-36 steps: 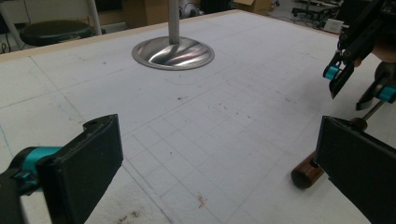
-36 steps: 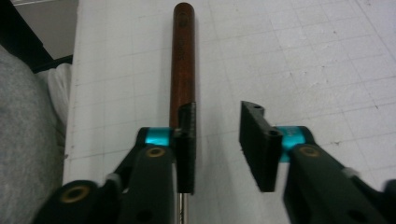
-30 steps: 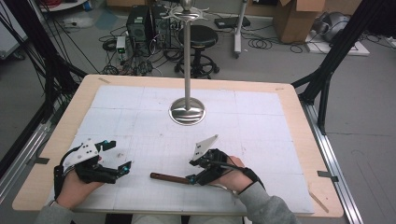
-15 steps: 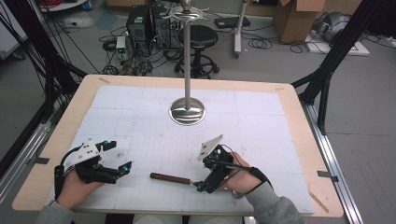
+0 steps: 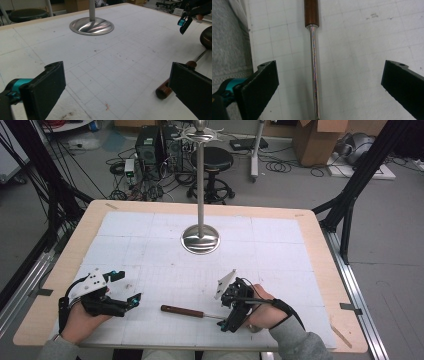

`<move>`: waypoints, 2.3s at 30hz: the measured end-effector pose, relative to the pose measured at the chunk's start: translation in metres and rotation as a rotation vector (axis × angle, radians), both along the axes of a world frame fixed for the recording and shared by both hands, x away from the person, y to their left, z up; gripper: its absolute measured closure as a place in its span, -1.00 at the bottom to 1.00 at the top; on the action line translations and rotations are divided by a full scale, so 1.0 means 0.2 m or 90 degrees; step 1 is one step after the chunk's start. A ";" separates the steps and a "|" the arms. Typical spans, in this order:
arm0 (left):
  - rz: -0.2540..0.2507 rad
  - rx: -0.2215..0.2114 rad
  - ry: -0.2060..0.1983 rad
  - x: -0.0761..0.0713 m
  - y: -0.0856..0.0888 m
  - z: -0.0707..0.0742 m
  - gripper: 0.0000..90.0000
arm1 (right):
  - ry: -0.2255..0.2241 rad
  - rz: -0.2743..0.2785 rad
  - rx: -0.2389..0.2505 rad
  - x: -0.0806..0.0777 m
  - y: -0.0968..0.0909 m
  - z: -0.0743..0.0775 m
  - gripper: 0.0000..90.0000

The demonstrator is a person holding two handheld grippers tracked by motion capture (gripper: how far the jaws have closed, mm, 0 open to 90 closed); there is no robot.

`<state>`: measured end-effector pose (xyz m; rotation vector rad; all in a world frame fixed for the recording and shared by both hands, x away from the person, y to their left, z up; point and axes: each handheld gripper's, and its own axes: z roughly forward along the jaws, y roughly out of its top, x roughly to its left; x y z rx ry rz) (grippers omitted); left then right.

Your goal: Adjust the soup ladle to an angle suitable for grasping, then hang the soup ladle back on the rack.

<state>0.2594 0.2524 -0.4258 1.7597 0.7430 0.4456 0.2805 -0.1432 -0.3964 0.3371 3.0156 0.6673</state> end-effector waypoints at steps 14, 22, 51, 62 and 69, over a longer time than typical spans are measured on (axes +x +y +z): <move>-0.003 0.004 0.001 0.00 0.00 0.00 -0.96 | -0.009 0.008 -0.073 -0.01 0.02 -0.03 -0.91; -0.003 0.002 0.002 0.00 0.00 0.00 -0.96 | -0.006 0.022 -0.102 -0.01 0.02 -0.05 -0.54; -0.007 0.004 0.004 0.00 -0.01 0.00 -0.96 | 0.026 0.048 -0.147 -0.05 0.03 -0.06 0.79; -0.006 0.005 0.005 0.00 -0.01 0.00 -0.96 | 0.030 0.041 -0.141 -0.05 0.02 -0.06 0.88; -0.002 0.001 0.001 0.00 0.00 0.00 -0.96 | 0.028 0.041 -0.129 -0.05 0.01 -0.05 0.88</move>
